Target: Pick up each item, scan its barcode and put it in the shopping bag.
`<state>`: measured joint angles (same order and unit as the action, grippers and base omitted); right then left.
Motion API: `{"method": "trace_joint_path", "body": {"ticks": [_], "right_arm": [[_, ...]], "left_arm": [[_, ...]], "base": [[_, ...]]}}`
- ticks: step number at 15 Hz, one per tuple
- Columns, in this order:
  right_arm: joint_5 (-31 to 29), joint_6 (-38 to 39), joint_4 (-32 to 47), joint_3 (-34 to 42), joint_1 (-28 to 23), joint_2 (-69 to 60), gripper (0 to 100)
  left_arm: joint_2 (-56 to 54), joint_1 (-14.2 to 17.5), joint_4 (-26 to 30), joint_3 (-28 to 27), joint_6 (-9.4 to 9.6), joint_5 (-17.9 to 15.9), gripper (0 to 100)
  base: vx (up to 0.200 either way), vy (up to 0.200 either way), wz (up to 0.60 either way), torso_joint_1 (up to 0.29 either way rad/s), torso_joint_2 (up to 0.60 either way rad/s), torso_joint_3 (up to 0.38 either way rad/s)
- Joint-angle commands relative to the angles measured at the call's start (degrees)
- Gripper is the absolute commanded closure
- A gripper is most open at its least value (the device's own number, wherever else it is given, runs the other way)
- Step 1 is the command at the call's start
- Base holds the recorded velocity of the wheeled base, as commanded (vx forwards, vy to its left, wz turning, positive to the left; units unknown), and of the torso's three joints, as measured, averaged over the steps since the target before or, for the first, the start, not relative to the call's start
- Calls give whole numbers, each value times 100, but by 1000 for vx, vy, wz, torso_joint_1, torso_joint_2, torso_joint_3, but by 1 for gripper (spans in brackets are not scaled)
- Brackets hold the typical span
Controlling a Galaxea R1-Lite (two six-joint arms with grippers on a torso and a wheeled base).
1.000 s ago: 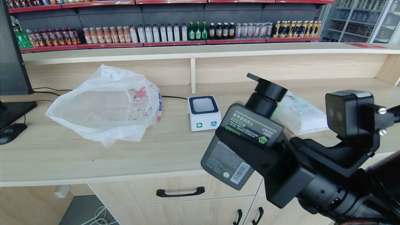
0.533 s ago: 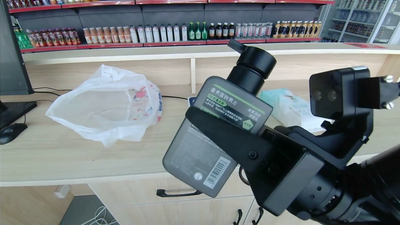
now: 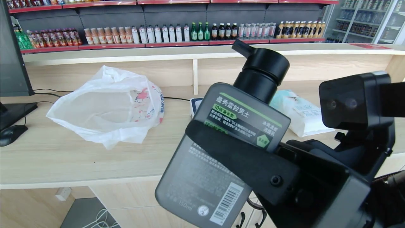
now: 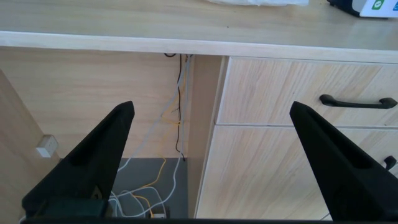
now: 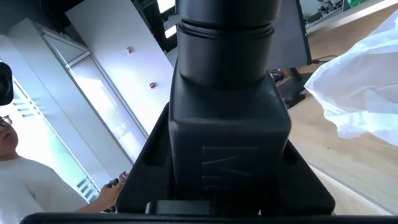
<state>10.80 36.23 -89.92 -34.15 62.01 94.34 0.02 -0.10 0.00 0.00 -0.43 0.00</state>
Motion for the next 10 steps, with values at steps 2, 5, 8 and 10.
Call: {"method": "trace_joint_path", "body": {"ticks": [2, 5, 8, 10], "right_arm": [[1, 42, -8, 57, 4, -179, 100], [1, 42, -8, 180, 4, -285, 100], [1, 42, -8, 198, 4, -329, 100], [1, 42, -8, 268, 4, -329, 100]], "left_arm": [[-2, 1, 0, 0, -1, 0, 0], [-2, 1, 0, 0, -1, 0, 0], [-2, 1, 0, 0, -1, 0, 0], [-2, 1, 0, 0, -1, 0, 0]], "base": [[0, 0, 0, 0, 0, 0], [0, 0, 0, 0, 0, 0], [0, 0, 0, 0, 0, 0], [0, 0, 0, 0, 0, 0]]}}
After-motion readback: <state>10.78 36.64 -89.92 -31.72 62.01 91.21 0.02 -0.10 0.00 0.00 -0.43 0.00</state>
